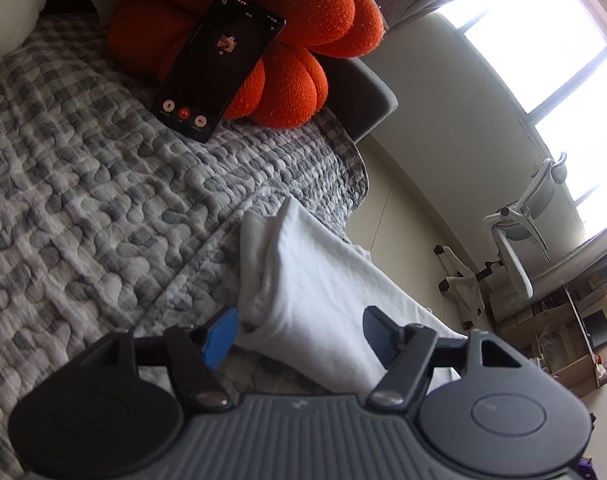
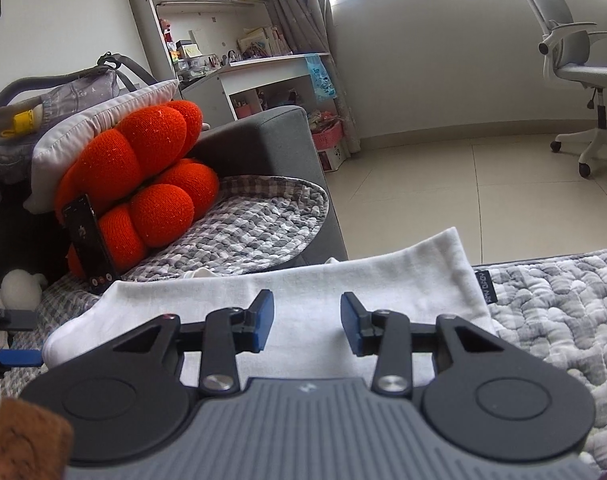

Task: Fold clothes

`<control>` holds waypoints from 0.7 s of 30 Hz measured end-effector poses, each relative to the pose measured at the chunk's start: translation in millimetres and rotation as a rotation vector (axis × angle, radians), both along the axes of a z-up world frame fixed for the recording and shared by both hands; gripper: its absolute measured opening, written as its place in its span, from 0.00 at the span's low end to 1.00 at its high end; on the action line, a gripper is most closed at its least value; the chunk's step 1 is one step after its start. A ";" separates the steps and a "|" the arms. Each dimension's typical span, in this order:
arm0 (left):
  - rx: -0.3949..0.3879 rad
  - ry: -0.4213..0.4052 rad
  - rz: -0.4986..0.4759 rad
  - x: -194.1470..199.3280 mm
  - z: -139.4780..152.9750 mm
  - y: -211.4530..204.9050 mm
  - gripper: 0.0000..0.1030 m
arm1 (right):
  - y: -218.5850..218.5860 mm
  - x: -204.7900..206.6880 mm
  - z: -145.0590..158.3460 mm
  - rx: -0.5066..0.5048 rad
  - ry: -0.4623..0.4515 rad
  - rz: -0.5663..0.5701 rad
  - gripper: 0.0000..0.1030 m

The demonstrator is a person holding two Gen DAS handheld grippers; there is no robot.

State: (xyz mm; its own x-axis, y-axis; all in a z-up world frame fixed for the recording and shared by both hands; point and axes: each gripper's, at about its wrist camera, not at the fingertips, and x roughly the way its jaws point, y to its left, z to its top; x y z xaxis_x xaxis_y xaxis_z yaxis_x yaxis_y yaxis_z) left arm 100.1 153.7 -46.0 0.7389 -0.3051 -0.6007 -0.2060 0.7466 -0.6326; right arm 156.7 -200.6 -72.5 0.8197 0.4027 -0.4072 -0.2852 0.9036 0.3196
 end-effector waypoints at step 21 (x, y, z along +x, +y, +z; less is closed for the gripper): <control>-0.044 -0.052 0.280 3.4 -44.6 -39.9 0.51 | 33.2 -6.2 -2.7 0.017 0.021 0.154 0.21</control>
